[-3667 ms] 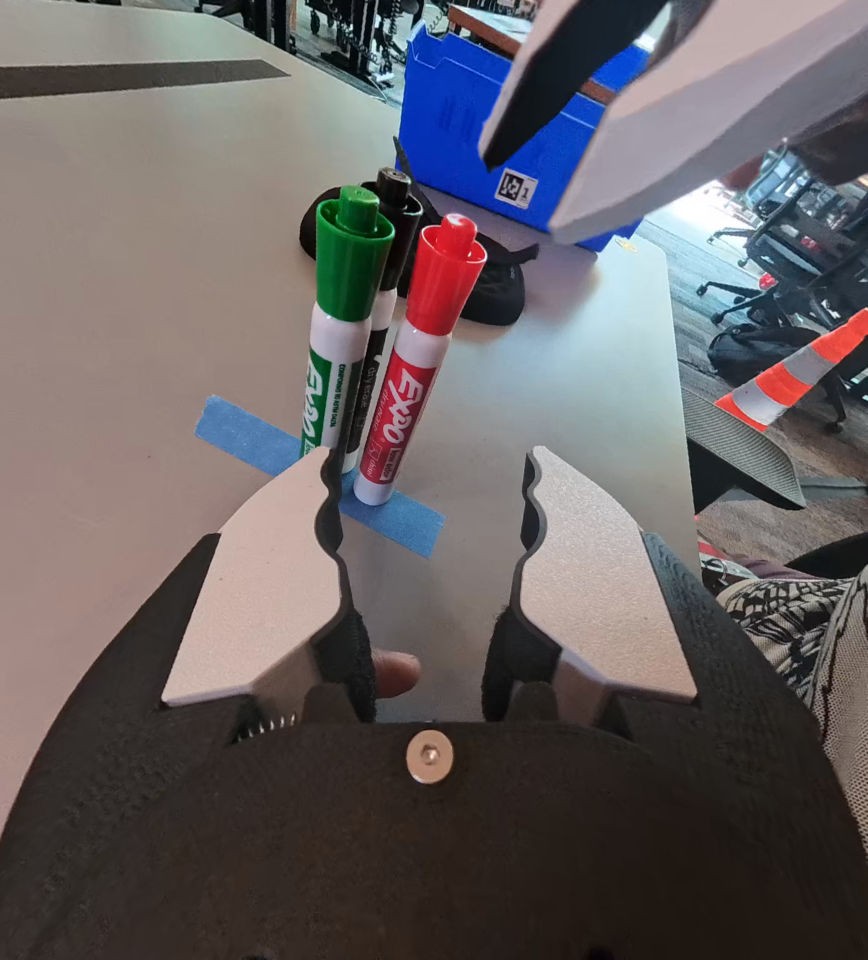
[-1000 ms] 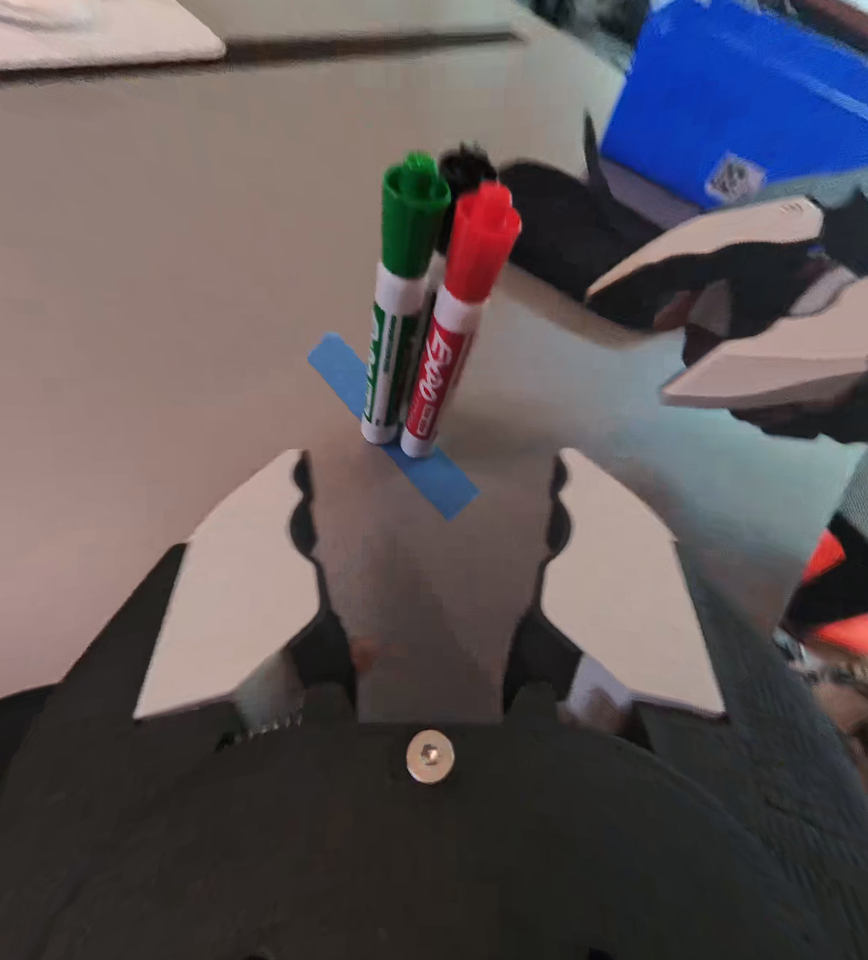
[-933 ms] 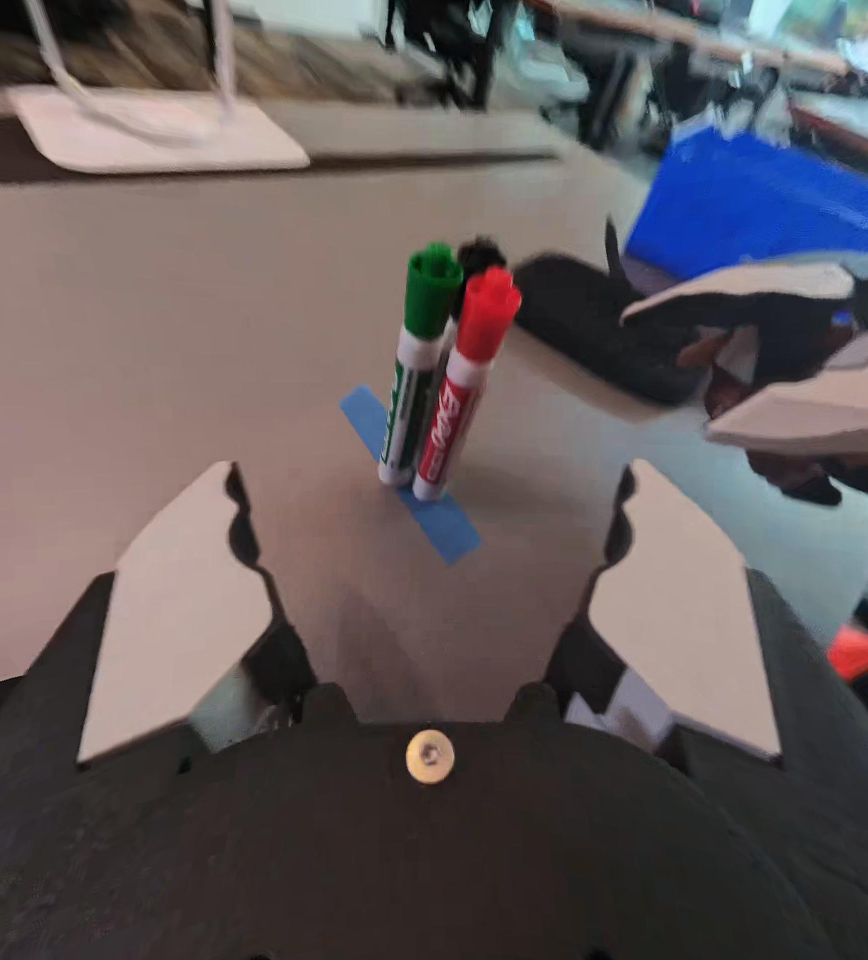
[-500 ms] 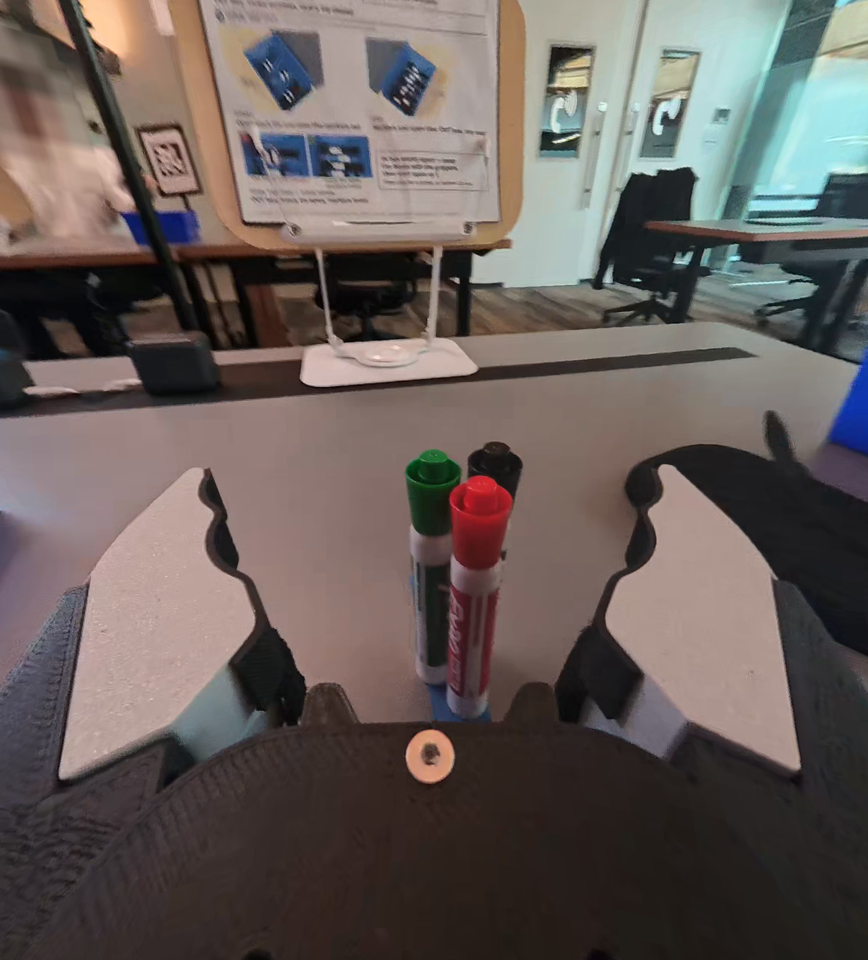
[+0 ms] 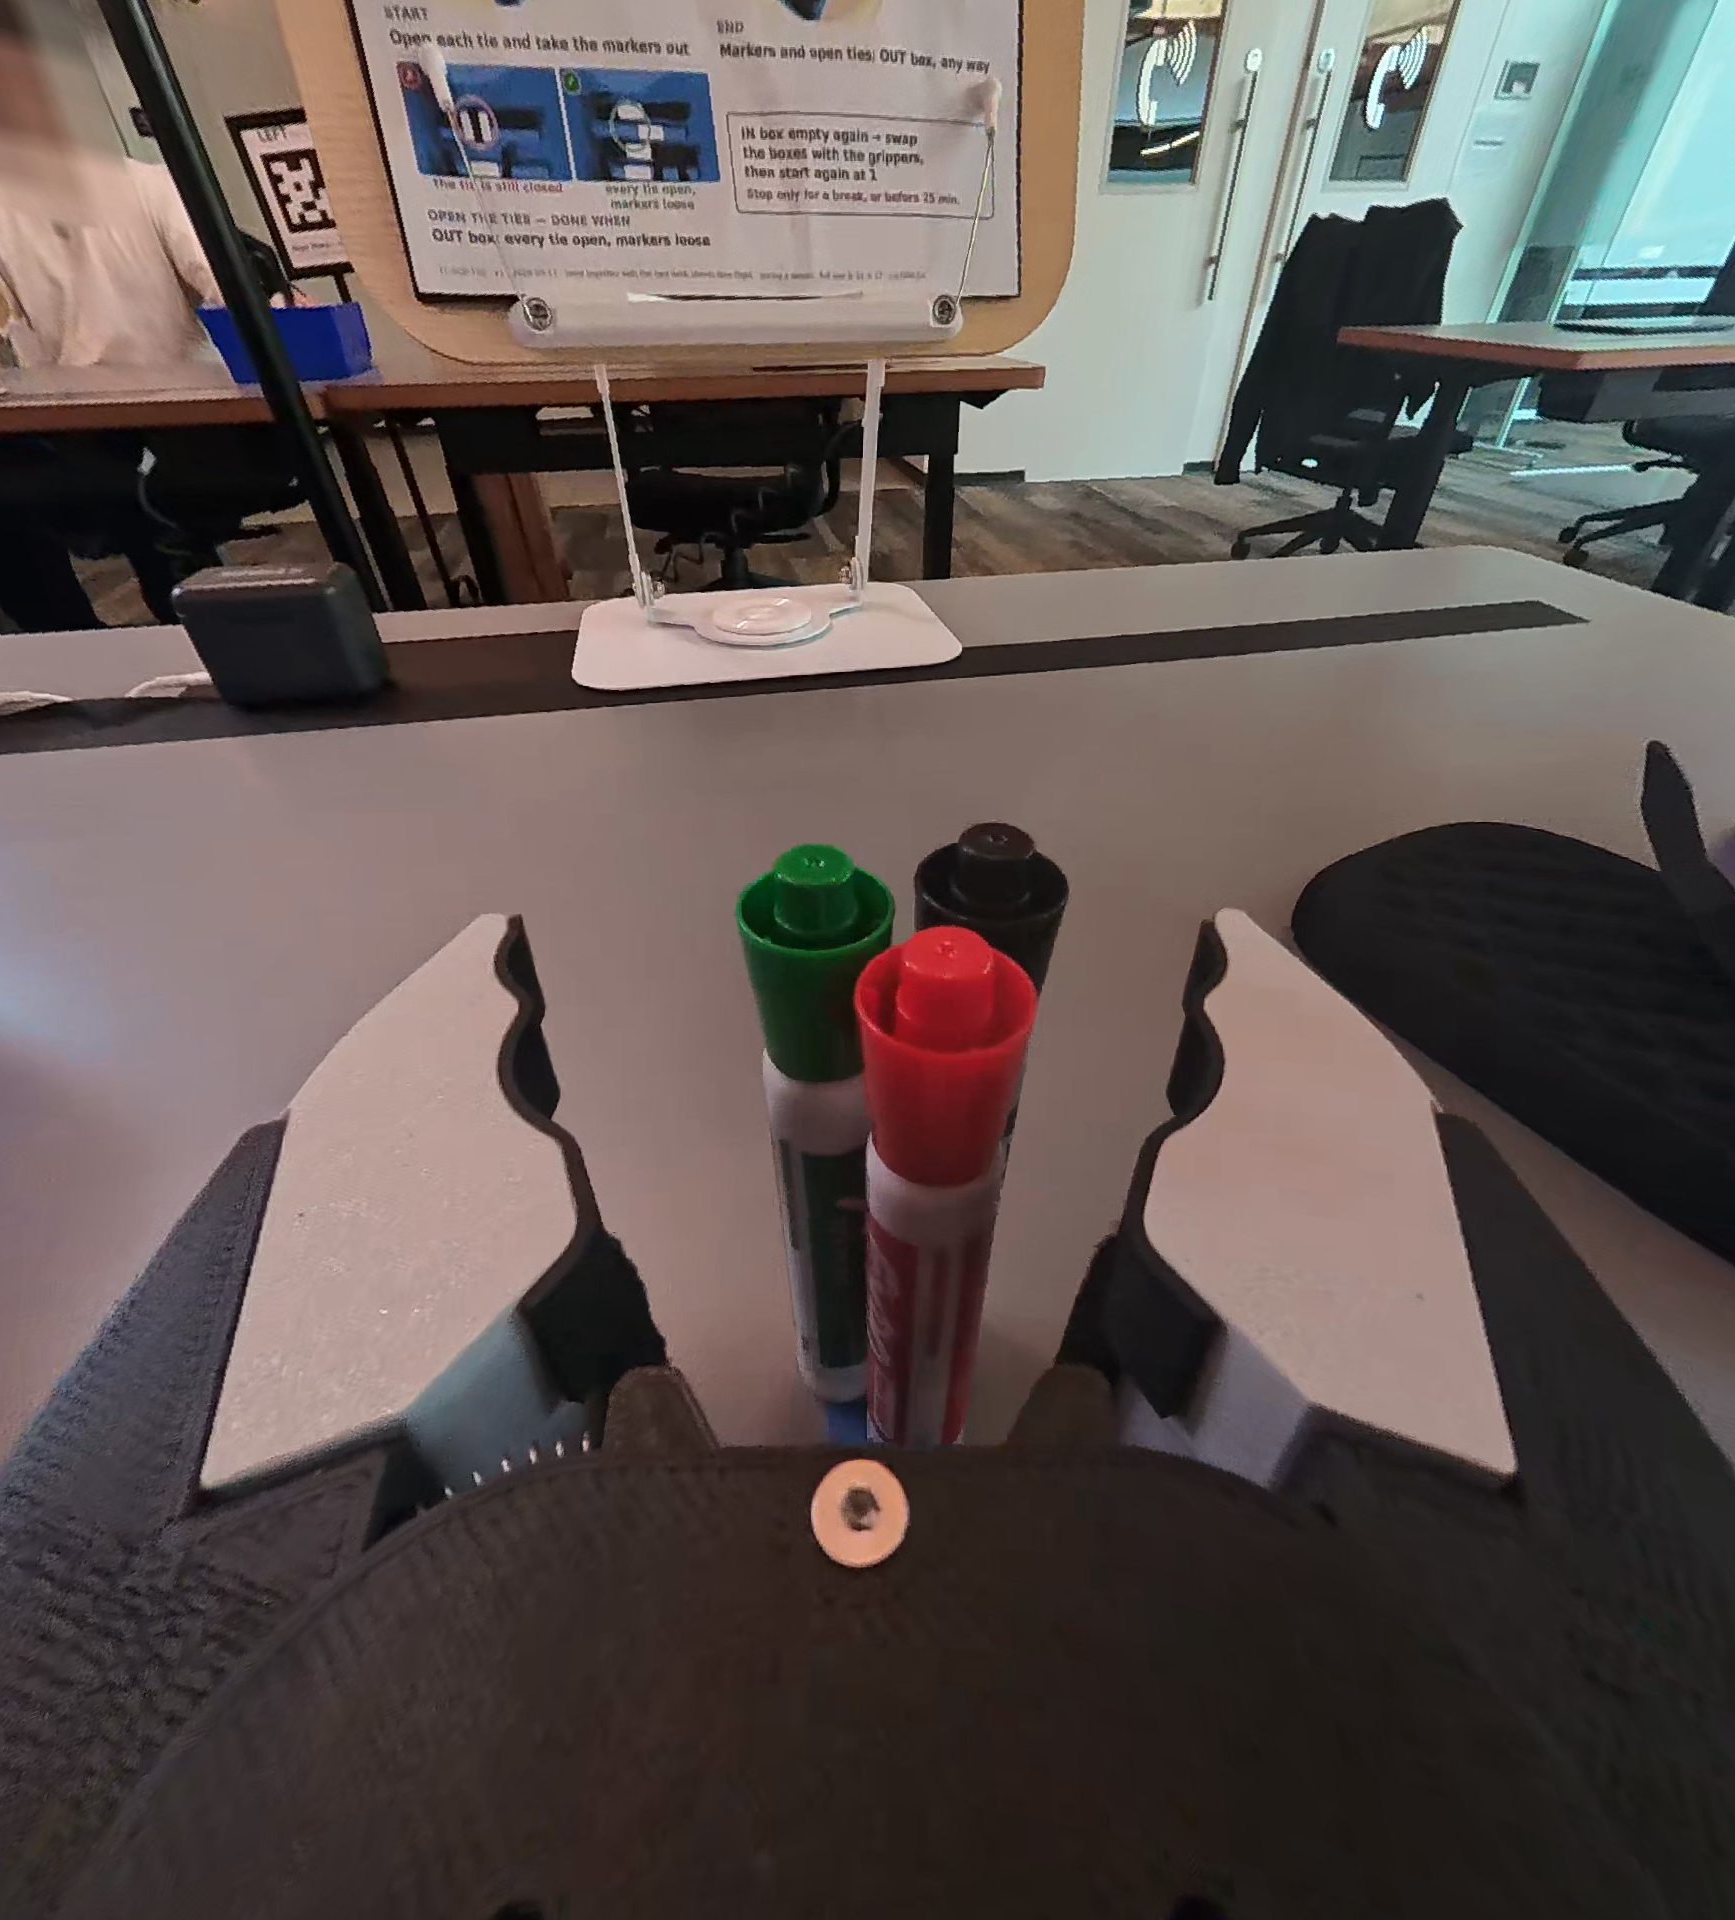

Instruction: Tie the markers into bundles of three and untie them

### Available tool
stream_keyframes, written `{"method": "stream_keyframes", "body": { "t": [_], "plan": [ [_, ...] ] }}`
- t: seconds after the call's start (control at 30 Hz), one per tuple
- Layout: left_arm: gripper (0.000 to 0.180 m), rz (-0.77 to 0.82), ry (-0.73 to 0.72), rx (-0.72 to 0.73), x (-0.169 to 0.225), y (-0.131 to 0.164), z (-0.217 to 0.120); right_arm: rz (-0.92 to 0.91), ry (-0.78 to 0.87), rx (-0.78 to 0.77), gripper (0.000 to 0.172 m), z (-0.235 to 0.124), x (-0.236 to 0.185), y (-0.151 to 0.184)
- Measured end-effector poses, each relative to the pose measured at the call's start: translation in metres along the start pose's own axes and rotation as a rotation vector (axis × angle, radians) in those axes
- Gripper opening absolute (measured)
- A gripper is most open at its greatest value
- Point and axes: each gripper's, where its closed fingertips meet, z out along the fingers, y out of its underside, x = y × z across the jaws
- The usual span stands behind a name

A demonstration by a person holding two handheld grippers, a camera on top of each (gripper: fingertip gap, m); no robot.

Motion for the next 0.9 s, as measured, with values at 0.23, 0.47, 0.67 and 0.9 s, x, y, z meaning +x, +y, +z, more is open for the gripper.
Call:
{"method": "stream_keyframes", "body": {
  "t": [0.23, 0.47, 0.67, 0.9],
  "plan": [
    [0.108, 0.000, 0.012, 0.014, 0.003, -0.002, 0.007, -0.004, 0.025, 0.004, 0.110, 0.001, 0.008, 0.000],
    [0.097, 0.010, 0.006, 0.019, 0.009, -0.003, 0.009, -0.014, 0.039, 0.012, 0.109, 0.000, 0.012, -0.004],
    [0.095, 0.022, 0.001, 0.012, 0.010, -0.002, 0.011, -0.004, 0.051, 0.018, 0.109, -0.004, 0.016, -0.006],
    [0.091, 0.008, -0.010, 0.040, 0.010, -0.005, 0.011, -0.008, 0.060, 0.025, 0.109, -0.006, 0.021, -0.009]
  ]
}}
